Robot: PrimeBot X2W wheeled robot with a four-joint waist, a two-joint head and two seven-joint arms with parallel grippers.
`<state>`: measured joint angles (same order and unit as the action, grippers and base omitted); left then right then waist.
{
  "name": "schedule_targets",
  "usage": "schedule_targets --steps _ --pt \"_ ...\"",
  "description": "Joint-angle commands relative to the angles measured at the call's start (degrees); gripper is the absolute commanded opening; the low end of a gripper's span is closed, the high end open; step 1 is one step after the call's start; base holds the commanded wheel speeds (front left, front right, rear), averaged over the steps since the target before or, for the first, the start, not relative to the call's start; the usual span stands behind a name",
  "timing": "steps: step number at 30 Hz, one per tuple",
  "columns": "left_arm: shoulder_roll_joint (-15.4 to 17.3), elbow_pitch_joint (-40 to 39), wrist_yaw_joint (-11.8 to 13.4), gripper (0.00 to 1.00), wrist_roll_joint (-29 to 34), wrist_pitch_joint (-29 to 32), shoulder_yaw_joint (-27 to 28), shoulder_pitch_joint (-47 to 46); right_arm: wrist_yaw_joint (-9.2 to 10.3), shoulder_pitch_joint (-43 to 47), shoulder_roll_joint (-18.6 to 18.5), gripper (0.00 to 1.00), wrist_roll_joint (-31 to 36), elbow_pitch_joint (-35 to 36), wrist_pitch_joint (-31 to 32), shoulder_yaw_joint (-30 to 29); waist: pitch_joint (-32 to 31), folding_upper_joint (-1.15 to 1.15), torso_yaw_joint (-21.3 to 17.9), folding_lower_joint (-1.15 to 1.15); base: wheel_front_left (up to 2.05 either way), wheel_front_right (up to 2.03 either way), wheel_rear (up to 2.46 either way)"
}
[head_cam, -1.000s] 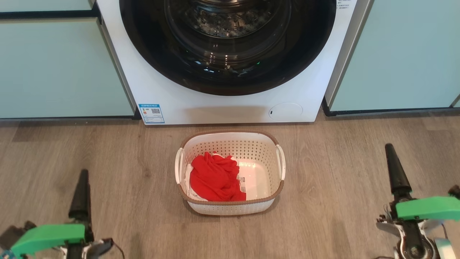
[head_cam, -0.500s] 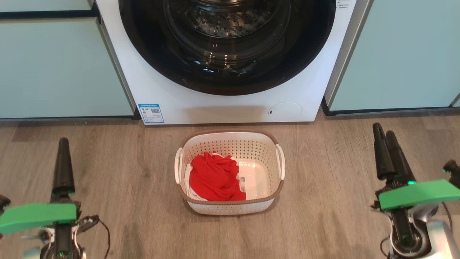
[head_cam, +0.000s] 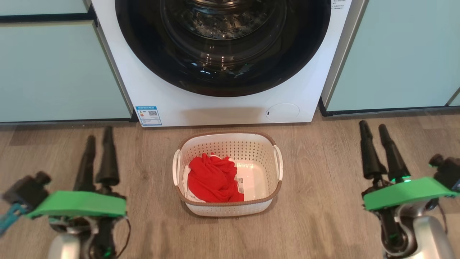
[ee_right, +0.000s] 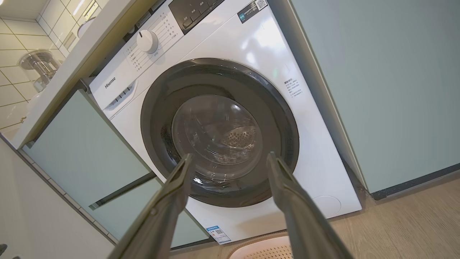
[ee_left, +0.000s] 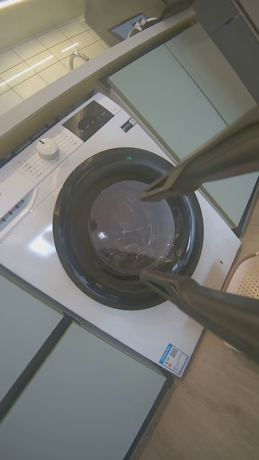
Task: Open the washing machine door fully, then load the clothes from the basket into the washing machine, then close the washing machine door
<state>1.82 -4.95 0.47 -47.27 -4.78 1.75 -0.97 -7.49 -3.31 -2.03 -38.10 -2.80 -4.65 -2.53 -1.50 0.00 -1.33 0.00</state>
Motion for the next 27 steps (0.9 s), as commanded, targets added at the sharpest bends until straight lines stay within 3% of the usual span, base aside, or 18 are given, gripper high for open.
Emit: schedule_targets --steps 1,5,10,20,27 --pt "0.6 -3.2 0.8 1.0 3.1 -0.9 -0.3 -1.7 0.0 -2.0 -0.6 1.0 1.4 1.4 -0.9 1.6 -0.1 0.0 -0.1 0.0 0.0 0.0 0.0" --pt "0.6 -2.2 4.0 1.0 8.3 -1.5 -2.9 -0.7 0.0 -1.7 -0.6 1.0 1.1 -0.6 -1.6 3.0 -0.4 0.0 -0.2 0.0 0.0 0.0 0.0" --pt "2.1 -1.4 6.1 1.0 15.1 -2.4 -7.5 -0.3 0.0 -1.7 -0.6 1.0 4.7 -1.4 -2.5 3.3 -0.6 0.0 -0.4 0.0 0.0 0.0 0.0" --pt "6.7 1.8 15.2 1.0 22.5 -4.0 -16.9 -0.4 0.0 -1.6 -0.7 1.0 11.1 -6.6 -4.1 3.6 -1.3 0.0 -0.6 0.0 0.0 0.0 0.0" --pt "6.4 3.1 16.2 1.0 23.2 -5.0 -17.6 -0.4 0.0 -2.4 -0.7 1.0 12.8 -9.4 -5.2 5.6 -1.3 0.0 -0.9 0.0 0.0 0.0 0.0"
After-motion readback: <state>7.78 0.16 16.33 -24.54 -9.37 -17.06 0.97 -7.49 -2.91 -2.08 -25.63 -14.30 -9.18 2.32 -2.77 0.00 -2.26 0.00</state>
